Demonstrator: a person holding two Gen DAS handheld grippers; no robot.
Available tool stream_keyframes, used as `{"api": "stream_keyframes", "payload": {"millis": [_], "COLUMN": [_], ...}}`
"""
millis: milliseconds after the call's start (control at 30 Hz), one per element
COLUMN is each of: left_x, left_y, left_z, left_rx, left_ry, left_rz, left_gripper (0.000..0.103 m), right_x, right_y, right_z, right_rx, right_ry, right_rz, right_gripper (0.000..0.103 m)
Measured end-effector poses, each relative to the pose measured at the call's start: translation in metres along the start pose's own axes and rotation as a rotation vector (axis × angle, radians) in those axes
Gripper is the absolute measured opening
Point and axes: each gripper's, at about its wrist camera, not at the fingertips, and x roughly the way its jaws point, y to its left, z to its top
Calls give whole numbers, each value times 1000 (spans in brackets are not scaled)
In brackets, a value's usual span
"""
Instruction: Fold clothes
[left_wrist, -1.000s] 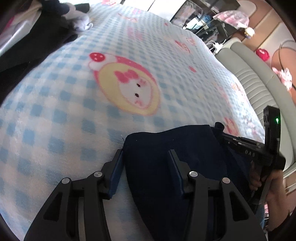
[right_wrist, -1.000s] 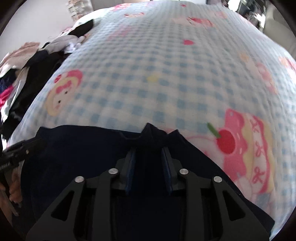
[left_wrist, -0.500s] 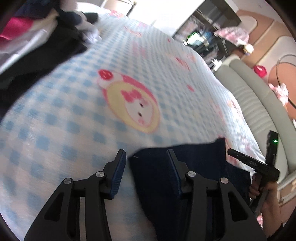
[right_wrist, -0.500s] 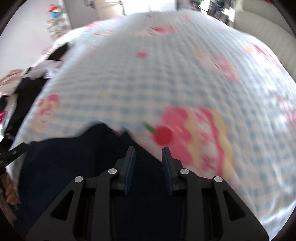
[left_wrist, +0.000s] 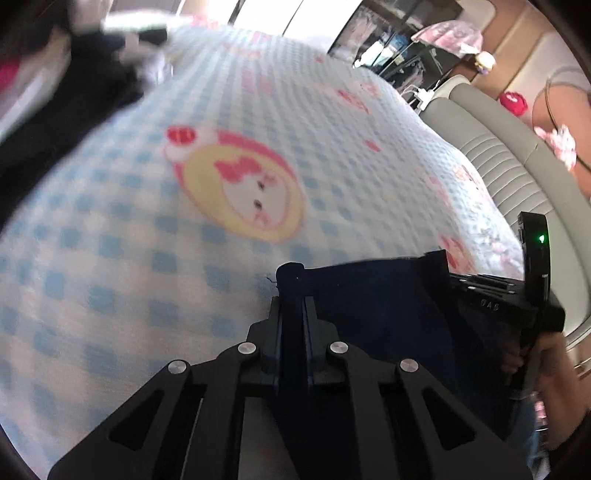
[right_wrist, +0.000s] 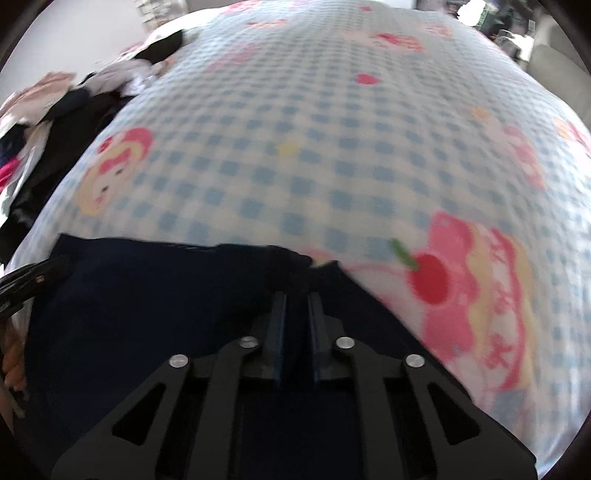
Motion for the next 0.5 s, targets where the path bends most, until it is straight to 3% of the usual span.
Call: {"api": "stream_keyframes", "payload": {"millis": [133,267,333,433,467,500], "left_x": [-18,-5,-6,-18,-22,-24], "left_y": [-7,5,23,49,55,62], "left_z": [2,0,3,8,10,10], "left_rx": [43,11,-89,-222,-246,-268], "left_ry": [-52,24,28,-24,-39,-42], "left_rz": [7,34,-14,-96,-112,-130], "left_gripper": [9,16,26,40,50,53], "right_x": [-9,-10,-5,-23,-30,-36], "right_y": [-10,-27,-42,-30,-26,-22], "right_z": [-6,-16,-22,-15,-13,-10], "right_rx": [30,70,132,107,98,89], "right_ry": [-21,-22,3,-69,-93,-117], "right_rz": [-59,-174,-132,-75,-56,-37], "right_gripper": [7,2,2,4,8,11]}}
